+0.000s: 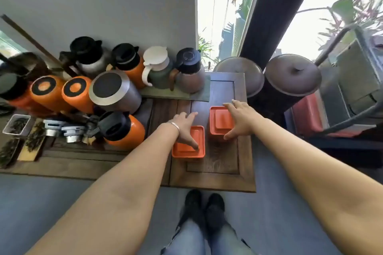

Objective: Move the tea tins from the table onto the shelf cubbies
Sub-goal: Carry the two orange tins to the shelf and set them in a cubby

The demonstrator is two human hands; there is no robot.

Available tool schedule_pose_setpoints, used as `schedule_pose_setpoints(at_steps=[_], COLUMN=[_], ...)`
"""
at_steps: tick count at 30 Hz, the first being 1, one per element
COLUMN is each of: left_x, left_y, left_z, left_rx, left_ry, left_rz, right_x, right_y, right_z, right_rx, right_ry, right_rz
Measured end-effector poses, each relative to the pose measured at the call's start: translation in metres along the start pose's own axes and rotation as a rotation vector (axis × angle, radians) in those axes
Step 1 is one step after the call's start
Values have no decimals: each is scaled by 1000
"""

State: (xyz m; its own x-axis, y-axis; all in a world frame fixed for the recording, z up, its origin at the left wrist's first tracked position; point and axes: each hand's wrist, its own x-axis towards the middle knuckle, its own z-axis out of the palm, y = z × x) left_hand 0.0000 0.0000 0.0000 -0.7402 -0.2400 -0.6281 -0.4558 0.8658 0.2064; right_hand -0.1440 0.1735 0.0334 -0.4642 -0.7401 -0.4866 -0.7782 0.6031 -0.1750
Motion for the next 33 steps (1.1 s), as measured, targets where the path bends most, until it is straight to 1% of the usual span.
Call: schedule_pose_setpoints(at_steps=[4, 7, 11, 15, 19, 23, 29, 33], left_x=[2, 2, 8, 15, 19, 23, 35, 41], left_y=[2, 4, 0, -3, -4, -10, -8, -14], left_z=[15, 32, 46, 56, 60, 58, 53, 40], left_rx=[86, 98, 140, 208, 194, 209, 189, 137], left_ry=[-63, -99, -52, 50, 125, 164, 181, 183], left_rz=[-14, 4, 1, 22, 49, 83, 75, 107], right_x=[19, 32, 48, 61, 71, 75, 78, 72], right_y=[4, 6, 8, 10, 12, 12, 13, 21], right_z=[12, 27, 34, 41, 45, 51, 56, 56], right_rx=[-124, -153, -169, -171, -173, -165, -203, -143], right_ry=[-48, -71, -40, 6, 45, 40, 48, 69], right_rz=[-28, -58, -89, -107, -127, -146, -159, -106])
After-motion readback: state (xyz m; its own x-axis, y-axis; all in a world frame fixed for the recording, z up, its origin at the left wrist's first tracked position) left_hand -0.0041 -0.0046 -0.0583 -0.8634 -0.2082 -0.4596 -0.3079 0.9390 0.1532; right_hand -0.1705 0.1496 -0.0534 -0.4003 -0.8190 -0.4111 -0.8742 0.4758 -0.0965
